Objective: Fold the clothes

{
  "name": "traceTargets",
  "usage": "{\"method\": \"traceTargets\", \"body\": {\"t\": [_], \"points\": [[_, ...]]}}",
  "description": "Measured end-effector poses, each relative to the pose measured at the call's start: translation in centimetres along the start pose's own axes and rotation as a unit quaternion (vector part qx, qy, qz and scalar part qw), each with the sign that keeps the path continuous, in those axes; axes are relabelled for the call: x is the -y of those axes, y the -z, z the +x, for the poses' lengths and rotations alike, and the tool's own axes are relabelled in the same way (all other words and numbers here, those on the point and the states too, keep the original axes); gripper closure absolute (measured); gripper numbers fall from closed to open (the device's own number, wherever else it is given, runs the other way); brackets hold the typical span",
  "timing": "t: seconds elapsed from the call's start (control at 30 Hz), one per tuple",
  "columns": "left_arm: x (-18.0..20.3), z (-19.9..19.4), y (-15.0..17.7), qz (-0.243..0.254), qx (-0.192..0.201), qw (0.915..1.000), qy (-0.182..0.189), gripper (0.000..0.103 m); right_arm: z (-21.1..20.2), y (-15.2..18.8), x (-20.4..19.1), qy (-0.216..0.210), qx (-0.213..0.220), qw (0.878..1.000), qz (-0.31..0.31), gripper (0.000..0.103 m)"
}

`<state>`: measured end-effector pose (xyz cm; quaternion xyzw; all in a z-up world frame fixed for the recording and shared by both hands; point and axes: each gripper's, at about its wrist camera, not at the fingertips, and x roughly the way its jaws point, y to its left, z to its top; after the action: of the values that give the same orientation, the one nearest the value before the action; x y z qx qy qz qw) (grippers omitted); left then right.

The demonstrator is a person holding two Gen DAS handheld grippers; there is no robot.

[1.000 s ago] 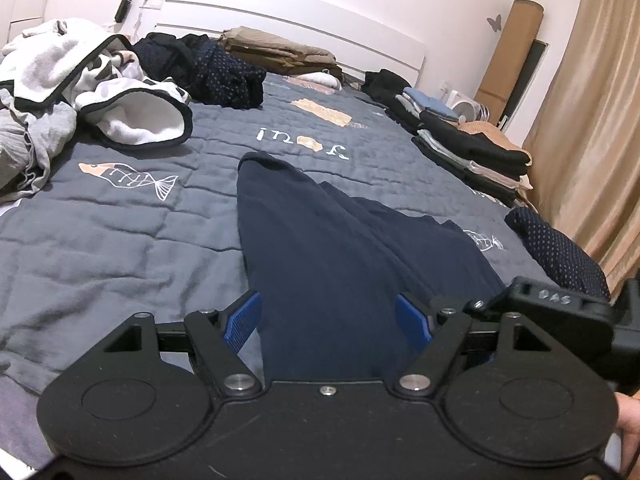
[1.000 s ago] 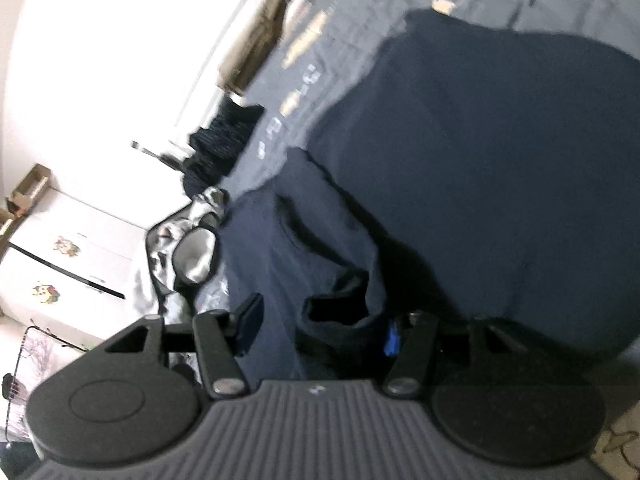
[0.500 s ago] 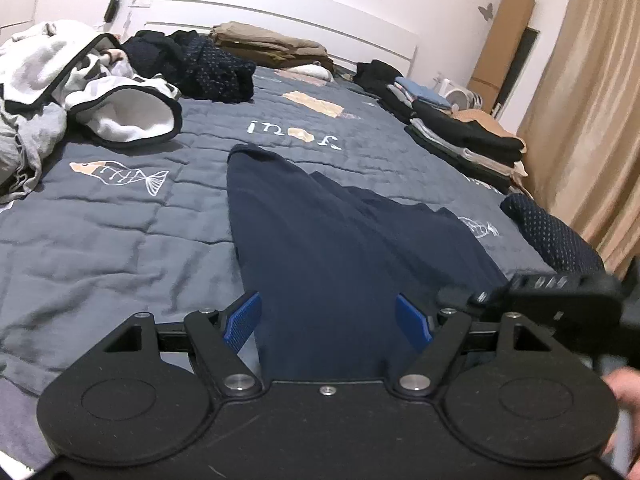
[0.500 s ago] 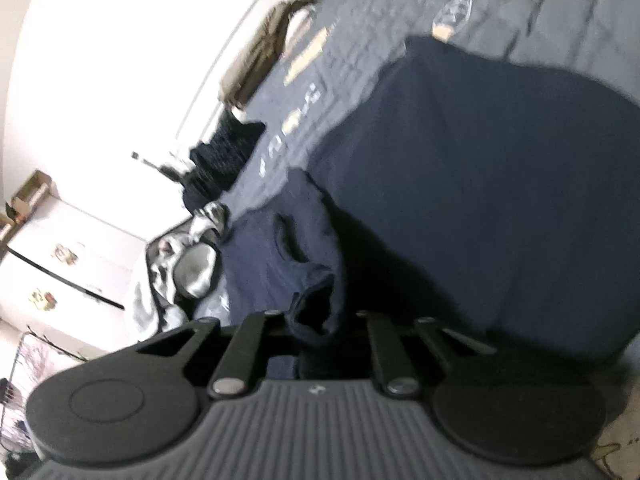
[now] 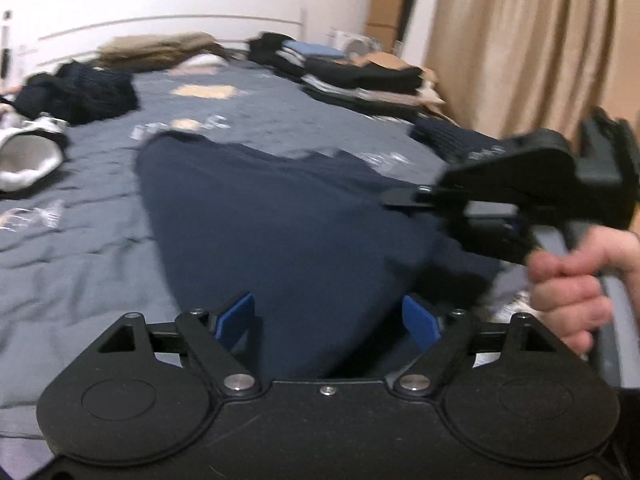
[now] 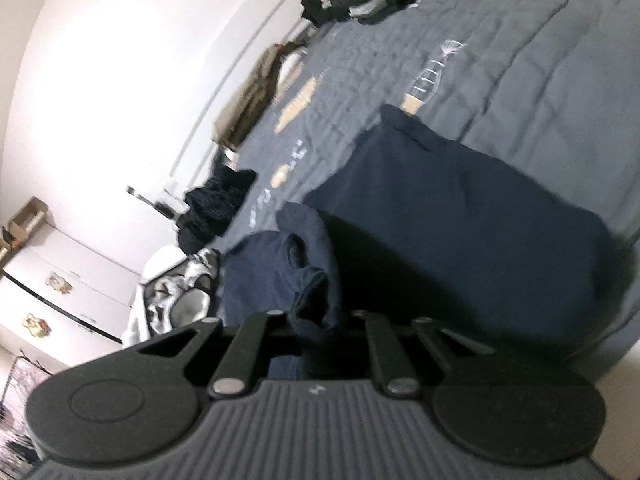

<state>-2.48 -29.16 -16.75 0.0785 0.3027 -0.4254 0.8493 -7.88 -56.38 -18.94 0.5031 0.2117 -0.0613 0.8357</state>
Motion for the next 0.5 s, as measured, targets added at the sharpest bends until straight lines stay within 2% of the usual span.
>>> {"method": "traceTargets", "body": {"t": [0.13,0.23,0.4,0.5], "points": [[1.8,1.3,0.4,0.058,0.0,0.9978,-0.032,0.023,-1.1,-0.9,0.7,0.0,0.008,1.0,0.003,0.094],[2.2,1.8,0.2,0.056,-0.002,0.9983,-0.014,0.023,-2.0,-1.5,1.3,0.0,0.015,1.0,0.006,0.094],[4.4,3.0,0.8,0.129,0.003,0.9907,-0.043,0.023,-3.5,-2.7,2.6,0.013,0.034,0.999,0.01,0.094],[5.2,3.4,1.1,0.152,0.002,0.9875,-0.04,0.023,-4.1,-3.4,3.6,0.024,0.043,0.999,0.015,0.094]]}}
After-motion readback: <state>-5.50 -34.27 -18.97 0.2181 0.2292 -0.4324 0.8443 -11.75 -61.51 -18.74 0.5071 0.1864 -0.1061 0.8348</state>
